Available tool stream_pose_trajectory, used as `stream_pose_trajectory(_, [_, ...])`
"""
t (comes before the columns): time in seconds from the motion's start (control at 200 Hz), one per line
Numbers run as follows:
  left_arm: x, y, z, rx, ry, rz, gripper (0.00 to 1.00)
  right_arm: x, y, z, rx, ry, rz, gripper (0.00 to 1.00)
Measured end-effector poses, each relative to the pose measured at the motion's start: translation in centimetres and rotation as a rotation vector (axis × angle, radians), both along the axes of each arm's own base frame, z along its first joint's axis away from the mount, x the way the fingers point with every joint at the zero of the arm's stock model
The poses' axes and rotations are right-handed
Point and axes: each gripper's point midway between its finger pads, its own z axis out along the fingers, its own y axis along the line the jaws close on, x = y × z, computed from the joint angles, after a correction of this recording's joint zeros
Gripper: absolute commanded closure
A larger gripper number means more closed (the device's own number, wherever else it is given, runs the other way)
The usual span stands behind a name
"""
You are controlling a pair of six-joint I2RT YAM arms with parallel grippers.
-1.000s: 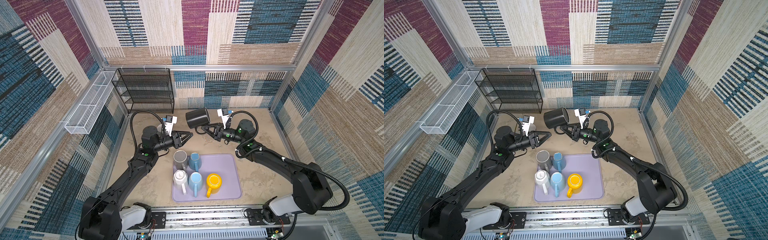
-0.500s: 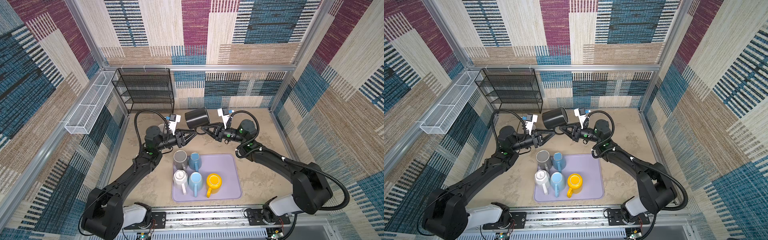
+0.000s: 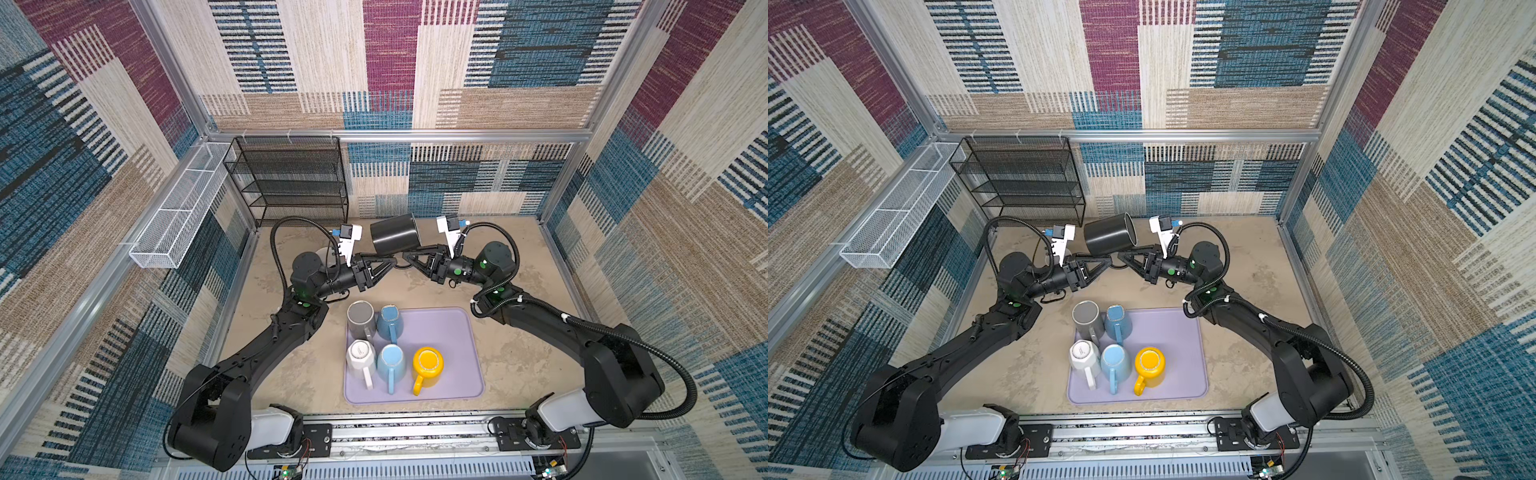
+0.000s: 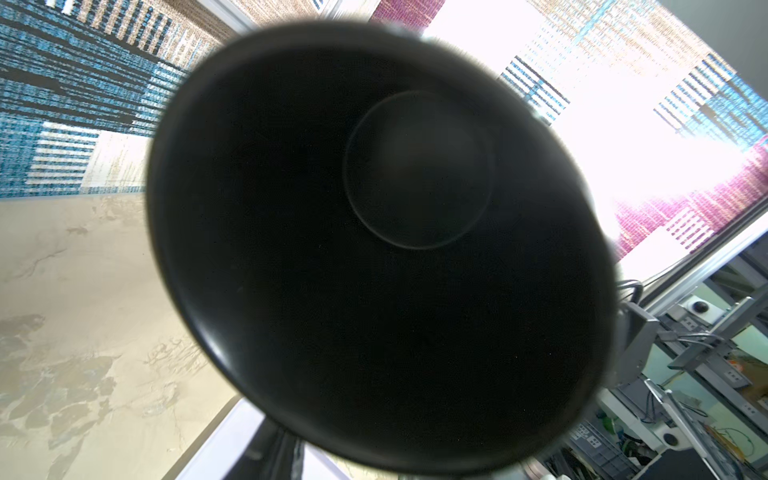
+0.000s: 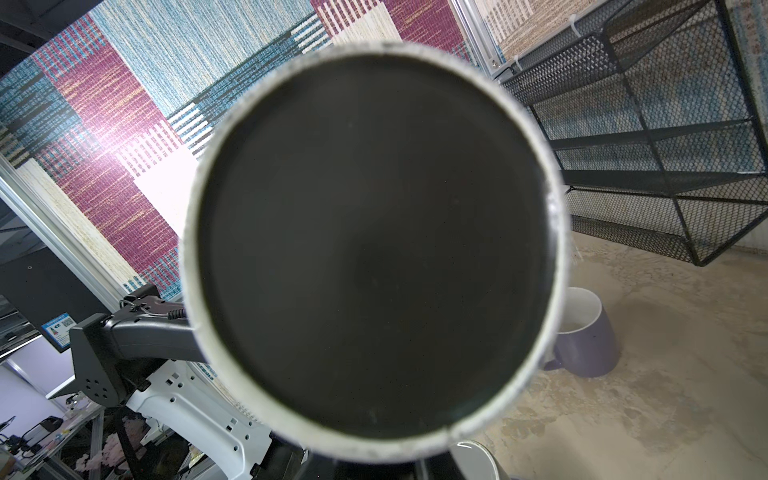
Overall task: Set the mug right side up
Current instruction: 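Reach the left gripper to the black mug and grasp it beside the right gripper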
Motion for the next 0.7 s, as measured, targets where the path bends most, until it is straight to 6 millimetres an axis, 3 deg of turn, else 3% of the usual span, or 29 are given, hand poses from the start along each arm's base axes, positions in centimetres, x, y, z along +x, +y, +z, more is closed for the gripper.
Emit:
stream_pose_trajectory(0.511, [-0.16,-0.16,0.68,-0.026,-0.022,-0.009,0.66,-0.37,0.67,0.44,0.036,-0.014,0.018,1.0])
stream_pose_trajectory(0.701, [-0.22,-0.15,0.64,-0.032,-0.011,-0.011,0.73,-0.46,0.95,0.34,0.041,-0.01,0.026,1.0])
